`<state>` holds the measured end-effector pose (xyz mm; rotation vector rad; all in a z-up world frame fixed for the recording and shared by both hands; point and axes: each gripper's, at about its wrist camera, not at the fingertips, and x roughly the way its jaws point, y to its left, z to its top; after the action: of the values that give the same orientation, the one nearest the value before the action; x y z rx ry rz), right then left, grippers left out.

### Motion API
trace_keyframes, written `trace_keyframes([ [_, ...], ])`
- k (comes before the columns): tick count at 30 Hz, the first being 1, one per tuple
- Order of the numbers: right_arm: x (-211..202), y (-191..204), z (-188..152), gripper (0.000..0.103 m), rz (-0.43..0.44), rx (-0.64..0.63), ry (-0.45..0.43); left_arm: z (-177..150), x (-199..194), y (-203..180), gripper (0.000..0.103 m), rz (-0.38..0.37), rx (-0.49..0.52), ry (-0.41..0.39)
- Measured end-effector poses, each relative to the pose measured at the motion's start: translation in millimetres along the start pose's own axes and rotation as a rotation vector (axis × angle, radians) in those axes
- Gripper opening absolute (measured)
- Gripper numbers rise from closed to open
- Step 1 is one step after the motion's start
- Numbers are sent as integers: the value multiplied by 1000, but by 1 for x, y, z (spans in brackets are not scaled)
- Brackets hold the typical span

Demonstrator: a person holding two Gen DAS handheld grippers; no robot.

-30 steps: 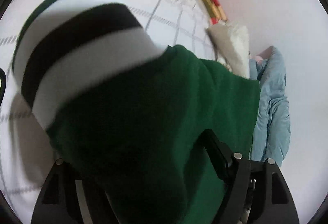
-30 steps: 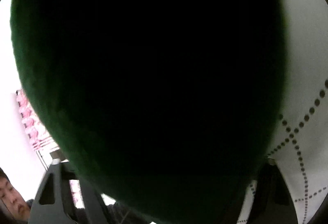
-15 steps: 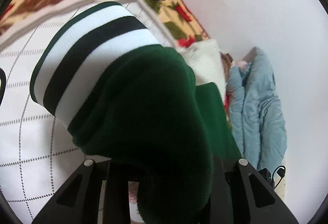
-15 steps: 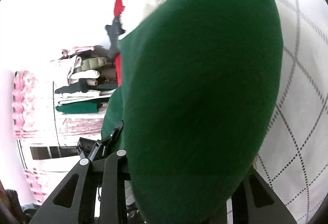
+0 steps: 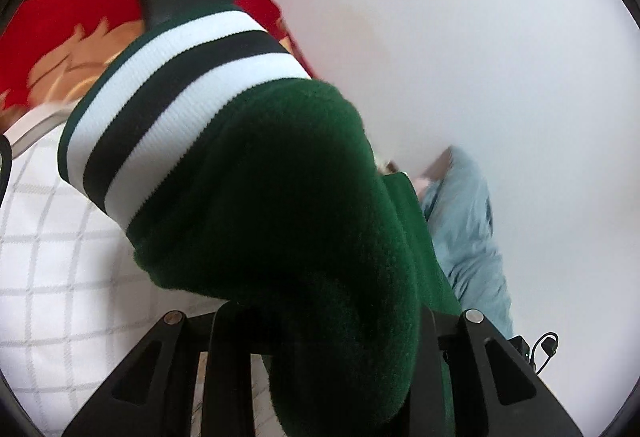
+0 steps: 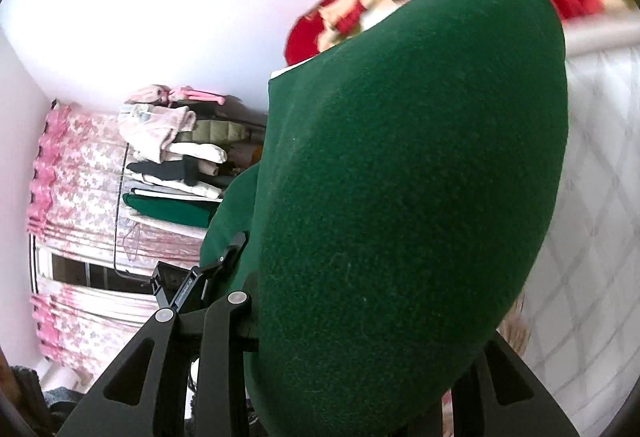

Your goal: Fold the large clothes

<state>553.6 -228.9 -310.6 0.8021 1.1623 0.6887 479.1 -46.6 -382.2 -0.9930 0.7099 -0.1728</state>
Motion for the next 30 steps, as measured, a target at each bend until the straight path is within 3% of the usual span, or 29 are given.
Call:
trace_keyframes([
  [2,21,29,45,33,-3,-28,1,17,25,-13,26,-11,-14,-40],
  [6,39,40,145,34,-10,-87,31,38,83,-17,26,-24,-53,-100],
  [11,74,6,246,34,-36,-159,103,36,145,8,26,-1,-66,-148],
  [14,95,-49,274,34,-37,-174,161,26,175,33,25,38,-48,-141],
  [18,121,-129,266,35,-51,-145,213,14,194,60,27,96,-3,-101],
  [20,131,-152,253,37,-51,-126,234,16,195,64,32,123,12,-81],
  [24,142,-163,236,51,-97,-100,266,18,188,64,42,175,32,12],
  [26,145,-160,231,63,-131,-86,267,18,179,57,60,217,42,49],
  [27,142,-157,226,68,-185,-91,257,18,175,54,63,234,55,62],
  [29,129,-151,217,74,-254,-91,220,13,166,53,91,285,98,104],
  [30,123,-146,211,80,-308,-100,200,10,161,50,96,309,128,124],
])
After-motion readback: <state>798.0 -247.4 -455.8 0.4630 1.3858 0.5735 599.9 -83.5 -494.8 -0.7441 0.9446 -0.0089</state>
